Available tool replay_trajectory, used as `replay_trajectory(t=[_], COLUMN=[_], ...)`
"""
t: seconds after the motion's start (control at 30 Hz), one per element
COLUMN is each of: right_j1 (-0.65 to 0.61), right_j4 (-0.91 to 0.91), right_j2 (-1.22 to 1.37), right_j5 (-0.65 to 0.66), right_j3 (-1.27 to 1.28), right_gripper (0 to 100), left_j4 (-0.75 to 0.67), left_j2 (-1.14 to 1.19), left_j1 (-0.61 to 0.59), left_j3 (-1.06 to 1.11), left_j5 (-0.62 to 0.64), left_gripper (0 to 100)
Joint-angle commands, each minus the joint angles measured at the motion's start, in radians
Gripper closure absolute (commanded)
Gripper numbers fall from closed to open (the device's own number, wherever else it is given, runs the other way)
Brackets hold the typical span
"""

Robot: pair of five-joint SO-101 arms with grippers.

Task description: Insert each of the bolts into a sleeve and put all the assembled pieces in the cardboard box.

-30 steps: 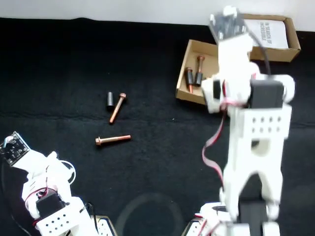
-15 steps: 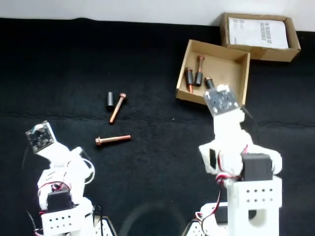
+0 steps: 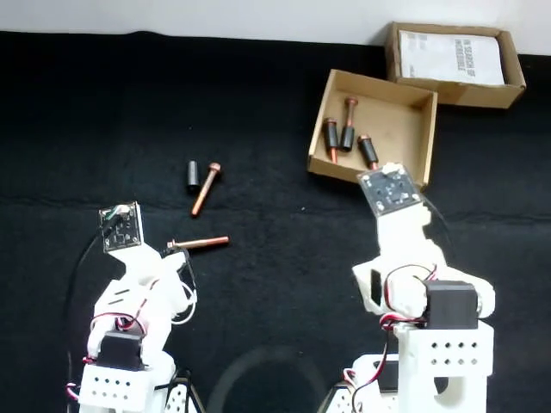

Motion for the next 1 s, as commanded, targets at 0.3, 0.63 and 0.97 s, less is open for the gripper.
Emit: replay_trajectory(t=[0.3,0.63,0.97], right_j1=[0.024,0.024,0.024], right_j4=[-0.013,-0.013,-0.013], right_j2=[-0.018,-0.016,-0.016], right_j5=[0.015,0.015,0.015], right_j3=[0.001,0.001,0.001], right_gripper=[99.1,99.1,99.1], left_j4=[-0.267,-0.434,-0.503], left_j2=[0.274,0.779,1.256], left_j1=[0.013,0.013,0.012], left_j3=[0.025,-0.145,-0.418], left_j5=[0.005,0.005,0.071], left_gripper=[99,99,99])
